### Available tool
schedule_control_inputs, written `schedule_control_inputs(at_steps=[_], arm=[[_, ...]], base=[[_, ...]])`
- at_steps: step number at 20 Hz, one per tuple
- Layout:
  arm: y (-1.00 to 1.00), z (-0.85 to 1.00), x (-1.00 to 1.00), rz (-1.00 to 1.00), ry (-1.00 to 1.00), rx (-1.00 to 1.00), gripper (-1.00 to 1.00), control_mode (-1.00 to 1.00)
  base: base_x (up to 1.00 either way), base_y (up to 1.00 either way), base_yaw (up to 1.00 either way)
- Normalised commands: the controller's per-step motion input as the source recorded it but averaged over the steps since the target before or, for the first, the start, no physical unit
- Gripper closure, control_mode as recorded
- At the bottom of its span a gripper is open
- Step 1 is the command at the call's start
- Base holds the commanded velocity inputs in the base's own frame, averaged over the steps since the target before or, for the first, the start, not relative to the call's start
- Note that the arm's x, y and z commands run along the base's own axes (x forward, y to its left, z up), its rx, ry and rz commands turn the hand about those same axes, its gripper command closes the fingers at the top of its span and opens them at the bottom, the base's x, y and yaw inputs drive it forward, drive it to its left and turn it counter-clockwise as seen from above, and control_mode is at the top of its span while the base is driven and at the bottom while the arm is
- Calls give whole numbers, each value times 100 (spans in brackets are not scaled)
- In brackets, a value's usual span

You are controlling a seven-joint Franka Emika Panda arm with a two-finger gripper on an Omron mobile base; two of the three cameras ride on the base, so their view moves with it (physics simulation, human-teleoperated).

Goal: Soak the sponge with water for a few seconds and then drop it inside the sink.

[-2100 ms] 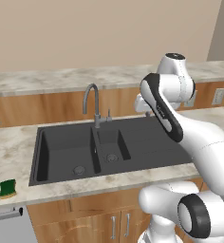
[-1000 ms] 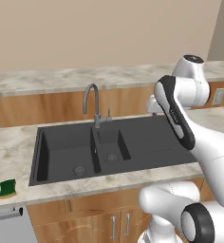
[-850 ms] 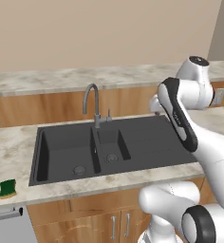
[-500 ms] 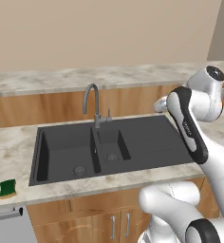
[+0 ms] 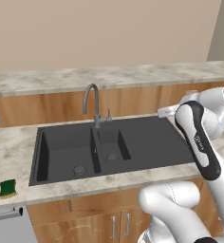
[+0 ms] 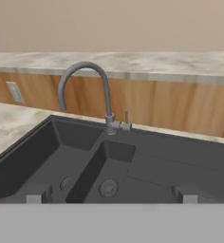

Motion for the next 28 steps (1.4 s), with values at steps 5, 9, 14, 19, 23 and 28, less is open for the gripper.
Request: schedule_control_inputs(at_steps=[5,9,14,19,23,28], arm=[[29,2,0,15,-15,2,-100,-100],[51,5,0,8,-8,0,-100,-100],[17,0,0,3,-8,0,-100,-100],[2,0,0,0,-13,0,-100,-100],[18,-3,0,0,-9,0,-100,-100],[12,-26,0,0,-1,0,-100,-100]], base=[[0,0,0],[0,0,0],[0,0,0],[0,0,0],[0,0,0],[0,0,0]])
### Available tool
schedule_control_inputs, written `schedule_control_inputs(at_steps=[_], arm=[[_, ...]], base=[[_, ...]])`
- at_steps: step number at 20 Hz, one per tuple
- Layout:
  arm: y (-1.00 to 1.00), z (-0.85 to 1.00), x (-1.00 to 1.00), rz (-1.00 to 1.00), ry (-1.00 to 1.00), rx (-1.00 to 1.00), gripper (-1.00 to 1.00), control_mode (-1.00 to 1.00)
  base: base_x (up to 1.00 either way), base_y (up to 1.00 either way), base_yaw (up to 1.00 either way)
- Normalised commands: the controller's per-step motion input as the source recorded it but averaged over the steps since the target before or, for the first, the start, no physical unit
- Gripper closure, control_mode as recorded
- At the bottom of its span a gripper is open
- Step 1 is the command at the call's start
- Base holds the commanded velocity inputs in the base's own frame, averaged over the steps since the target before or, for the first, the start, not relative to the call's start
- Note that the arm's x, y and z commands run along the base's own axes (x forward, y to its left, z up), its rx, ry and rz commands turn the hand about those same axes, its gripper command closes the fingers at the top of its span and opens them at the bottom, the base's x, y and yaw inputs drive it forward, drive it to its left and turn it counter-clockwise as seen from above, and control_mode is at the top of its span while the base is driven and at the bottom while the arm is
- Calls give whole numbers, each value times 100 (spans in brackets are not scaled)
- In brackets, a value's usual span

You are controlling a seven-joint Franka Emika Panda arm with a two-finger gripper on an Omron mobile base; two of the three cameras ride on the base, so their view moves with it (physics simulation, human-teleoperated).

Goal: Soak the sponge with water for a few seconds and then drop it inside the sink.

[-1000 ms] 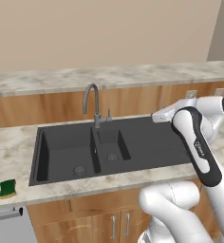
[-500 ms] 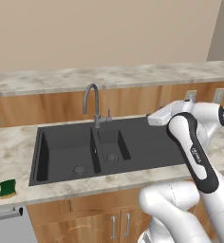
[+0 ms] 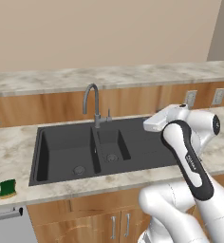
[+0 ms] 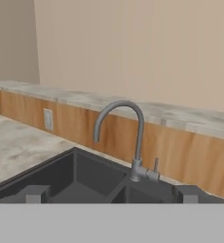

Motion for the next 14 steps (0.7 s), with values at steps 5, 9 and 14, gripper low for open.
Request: schedule_control_inputs(at_steps=[5,9,14], arm=[[3,-33,0,0,4,6,-100,-100],[0,-21,12,0,1,4,-100,-100],[0,-10,36,0,-1,0,-100,-100]], base=[[0,0,0],[0,0,0],[0,0,0]])
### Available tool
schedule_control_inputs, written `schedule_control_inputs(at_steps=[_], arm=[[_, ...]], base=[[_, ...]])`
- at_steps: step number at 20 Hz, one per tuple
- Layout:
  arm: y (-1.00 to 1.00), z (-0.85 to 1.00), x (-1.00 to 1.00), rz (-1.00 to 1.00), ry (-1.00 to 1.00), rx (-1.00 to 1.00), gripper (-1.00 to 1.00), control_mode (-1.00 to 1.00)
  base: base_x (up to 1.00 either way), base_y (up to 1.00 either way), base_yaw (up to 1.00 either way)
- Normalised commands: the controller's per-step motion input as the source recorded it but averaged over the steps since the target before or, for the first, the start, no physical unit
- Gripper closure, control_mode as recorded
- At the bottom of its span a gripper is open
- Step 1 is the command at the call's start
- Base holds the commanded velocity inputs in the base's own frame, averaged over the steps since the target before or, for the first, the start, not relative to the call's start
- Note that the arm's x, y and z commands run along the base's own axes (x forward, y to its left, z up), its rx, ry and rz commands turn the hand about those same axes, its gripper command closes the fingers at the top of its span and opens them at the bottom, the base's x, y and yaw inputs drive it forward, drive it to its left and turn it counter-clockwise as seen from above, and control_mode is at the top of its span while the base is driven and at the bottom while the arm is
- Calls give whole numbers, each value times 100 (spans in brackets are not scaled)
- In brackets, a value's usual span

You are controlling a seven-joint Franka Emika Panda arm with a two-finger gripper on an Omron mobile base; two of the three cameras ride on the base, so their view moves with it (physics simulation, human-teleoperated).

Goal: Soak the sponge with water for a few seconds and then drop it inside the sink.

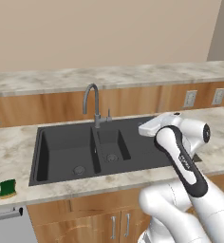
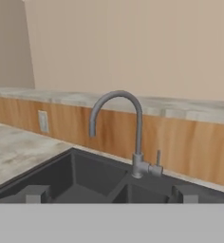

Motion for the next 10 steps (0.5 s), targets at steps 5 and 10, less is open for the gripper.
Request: schedule_control_inputs(at_steps=[5,10], arm=[[2,-11,46,0,-3,0,-100,-100],[1,-8,39,0,0,0,-100,-100]], base=[[0,0,0],[0,0,0]])
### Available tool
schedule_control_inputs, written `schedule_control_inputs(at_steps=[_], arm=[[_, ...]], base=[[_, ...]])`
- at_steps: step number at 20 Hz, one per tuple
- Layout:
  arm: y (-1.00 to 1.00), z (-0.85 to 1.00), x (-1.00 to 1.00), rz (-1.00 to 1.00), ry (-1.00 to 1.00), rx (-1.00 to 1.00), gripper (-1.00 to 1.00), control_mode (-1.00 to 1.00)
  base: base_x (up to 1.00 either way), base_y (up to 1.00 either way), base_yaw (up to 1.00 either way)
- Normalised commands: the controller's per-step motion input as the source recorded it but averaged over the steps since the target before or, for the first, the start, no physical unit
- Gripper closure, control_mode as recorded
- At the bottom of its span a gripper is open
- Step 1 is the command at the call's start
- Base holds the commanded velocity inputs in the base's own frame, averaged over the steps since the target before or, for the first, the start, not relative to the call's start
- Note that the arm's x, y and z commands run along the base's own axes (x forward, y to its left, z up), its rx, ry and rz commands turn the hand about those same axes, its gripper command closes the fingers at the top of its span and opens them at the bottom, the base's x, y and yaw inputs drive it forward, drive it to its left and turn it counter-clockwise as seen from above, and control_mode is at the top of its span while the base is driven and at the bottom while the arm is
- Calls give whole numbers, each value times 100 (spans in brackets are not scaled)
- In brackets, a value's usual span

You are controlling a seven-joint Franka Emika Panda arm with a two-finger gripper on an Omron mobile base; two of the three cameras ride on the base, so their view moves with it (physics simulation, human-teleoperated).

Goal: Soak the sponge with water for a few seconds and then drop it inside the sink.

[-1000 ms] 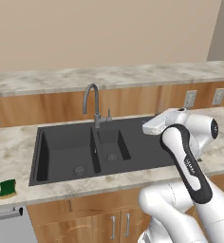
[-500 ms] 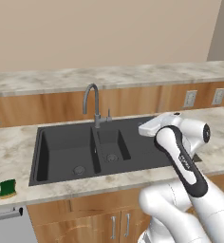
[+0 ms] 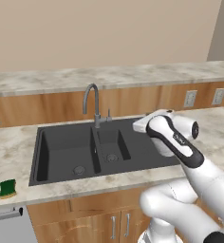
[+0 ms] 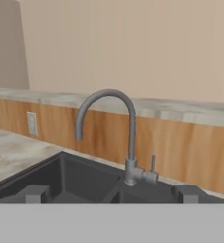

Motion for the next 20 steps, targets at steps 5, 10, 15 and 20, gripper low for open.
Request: schedule_control_inputs(at_steps=[5,10,15,20], arm=[[9,-14,29,0,0,0,-100,-100],[16,-9,13,0,0,0,-100,-100],[13,-1,2,0,0,0,-100,-100],[0,0,8,0,0,0,-100,-100]], base=[[0,0,0],[0,0,0],[0,0,0],[0,0,0]])
